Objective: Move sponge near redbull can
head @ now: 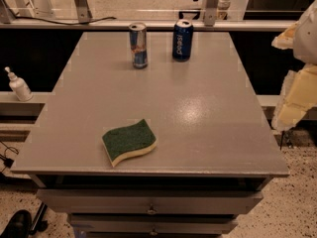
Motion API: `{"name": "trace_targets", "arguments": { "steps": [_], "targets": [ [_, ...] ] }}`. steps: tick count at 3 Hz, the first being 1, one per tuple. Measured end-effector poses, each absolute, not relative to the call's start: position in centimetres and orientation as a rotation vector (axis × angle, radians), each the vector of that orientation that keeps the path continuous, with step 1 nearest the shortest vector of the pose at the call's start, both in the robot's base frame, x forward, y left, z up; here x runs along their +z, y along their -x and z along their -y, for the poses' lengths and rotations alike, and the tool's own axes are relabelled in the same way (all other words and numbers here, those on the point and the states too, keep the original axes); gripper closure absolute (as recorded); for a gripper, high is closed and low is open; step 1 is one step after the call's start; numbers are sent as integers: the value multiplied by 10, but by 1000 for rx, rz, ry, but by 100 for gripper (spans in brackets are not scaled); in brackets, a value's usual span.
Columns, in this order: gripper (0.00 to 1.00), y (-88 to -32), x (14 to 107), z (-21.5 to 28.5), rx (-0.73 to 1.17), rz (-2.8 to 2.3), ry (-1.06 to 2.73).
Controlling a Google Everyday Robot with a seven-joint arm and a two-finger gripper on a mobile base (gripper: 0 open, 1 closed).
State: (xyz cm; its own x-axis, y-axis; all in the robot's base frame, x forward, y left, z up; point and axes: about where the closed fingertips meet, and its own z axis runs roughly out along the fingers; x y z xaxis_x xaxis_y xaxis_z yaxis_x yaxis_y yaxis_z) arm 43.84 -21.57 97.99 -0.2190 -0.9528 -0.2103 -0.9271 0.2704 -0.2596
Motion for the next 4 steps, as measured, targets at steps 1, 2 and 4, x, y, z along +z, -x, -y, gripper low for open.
{"name": "trace_targets", "arguments": {
  "steps": [1,2,4],
  "targets": [
    [0,-438,980,216,-111,-2221,1717],
    [0,-440,980,214,-96,-2214,1708],
    [0,-443,934,176,127,-2084,1699]
  ]
}}
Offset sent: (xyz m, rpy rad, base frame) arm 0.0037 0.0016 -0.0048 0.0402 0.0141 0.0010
